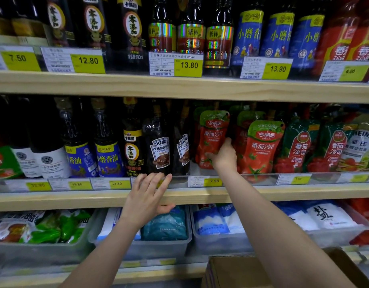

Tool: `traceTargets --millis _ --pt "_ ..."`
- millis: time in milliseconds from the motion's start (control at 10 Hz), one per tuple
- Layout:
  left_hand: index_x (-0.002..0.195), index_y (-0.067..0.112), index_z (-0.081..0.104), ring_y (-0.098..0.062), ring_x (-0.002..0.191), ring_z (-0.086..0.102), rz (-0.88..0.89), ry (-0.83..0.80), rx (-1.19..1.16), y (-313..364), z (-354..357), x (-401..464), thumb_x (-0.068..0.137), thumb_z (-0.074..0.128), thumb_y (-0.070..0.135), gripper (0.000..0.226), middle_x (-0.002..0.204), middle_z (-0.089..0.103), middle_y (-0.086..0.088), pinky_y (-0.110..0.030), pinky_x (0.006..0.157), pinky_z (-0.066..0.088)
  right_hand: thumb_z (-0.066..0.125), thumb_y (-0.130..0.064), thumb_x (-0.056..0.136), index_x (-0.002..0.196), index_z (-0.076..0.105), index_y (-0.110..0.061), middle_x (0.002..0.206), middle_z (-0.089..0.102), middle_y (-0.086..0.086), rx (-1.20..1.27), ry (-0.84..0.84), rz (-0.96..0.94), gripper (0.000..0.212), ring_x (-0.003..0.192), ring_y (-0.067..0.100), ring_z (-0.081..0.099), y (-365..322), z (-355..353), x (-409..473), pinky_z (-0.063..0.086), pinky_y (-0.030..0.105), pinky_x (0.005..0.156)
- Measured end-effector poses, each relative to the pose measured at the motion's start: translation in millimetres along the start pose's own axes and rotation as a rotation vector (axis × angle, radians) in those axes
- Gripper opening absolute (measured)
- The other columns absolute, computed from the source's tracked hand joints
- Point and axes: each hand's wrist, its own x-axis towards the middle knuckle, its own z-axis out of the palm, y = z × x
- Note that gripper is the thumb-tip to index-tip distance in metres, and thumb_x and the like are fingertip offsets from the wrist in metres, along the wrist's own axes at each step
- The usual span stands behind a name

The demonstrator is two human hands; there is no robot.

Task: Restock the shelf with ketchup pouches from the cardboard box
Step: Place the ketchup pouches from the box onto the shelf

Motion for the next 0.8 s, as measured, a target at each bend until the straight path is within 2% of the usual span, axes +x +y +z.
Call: traceTargets --millis 400,500,600,700,800 --pt "0.128 0.011 0.043 -0.024 0.106 0.042 -0.006 -0.016 0.015 0 -2 0 0.073 0.041 0.065 0.077 0.116 0.043 -0.008 -0.041 0.096 0.032 0.074 -0.022 0.075 0.122 0.036 -0.008 0.125 0.053 0.015 0.007 -0.029 -0.011 0.062 0.113 0.036 0.054 2 4 2 0.047 0.049 0.092" --pt "0.128 0.01 0.042 -0.025 0.106 0.042 -0.004 -0.03 0.019 -1 -4 1 0.074 0.04 0.065 0.077 0.117 0.043 -0.008 -0.042 0.096 0.031 0.073 -0.026 0.076 0.126 0.035 -0.006 0.127 0.05 0.016 0.015 -0.039 -0.042 0.066 0.114 0.035 0.053 3 -1 -4 0.045 0.044 0.092" --pt "0.129 0.01 0.042 -0.025 0.107 0.041 -0.013 -0.07 0.009 0 -8 1 0.074 0.039 0.064 0.077 0.117 0.042 -0.009 -0.042 0.096 0.03 0.067 -0.032 0.08 0.134 0.032 -0.008 0.128 0.048 0.015 -0.034 -0.053 -0.174 0.069 0.114 0.033 0.052 10 -15 -21 0.046 0.043 0.092" --pt "0.129 0.009 0.042 -0.027 0.108 0.041 -0.029 -0.122 -0.025 0 -10 2 0.076 0.036 0.063 0.076 0.118 0.045 -0.01 -0.043 0.097 0.03 0.058 -0.035 0.087 0.14 0.03 -0.013 0.138 0.043 0.009 -0.129 -0.146 -0.366 0.063 0.123 0.026 0.046 33 -39 -51 0.042 0.038 0.102" --pt "0.129 0.008 0.044 -0.028 0.11 0.043 -0.081 -0.178 -0.088 4 -15 3 0.088 0.023 0.064 0.073 0.117 0.052 -0.013 -0.044 0.099 0.03 0.05 -0.036 0.091 0.141 0.031 -0.019 0.144 0.037 -0.001 -0.23 -0.216 -0.513 0.056 0.132 0.015 0.036 71 -70 -81 0.033 0.028 0.107"
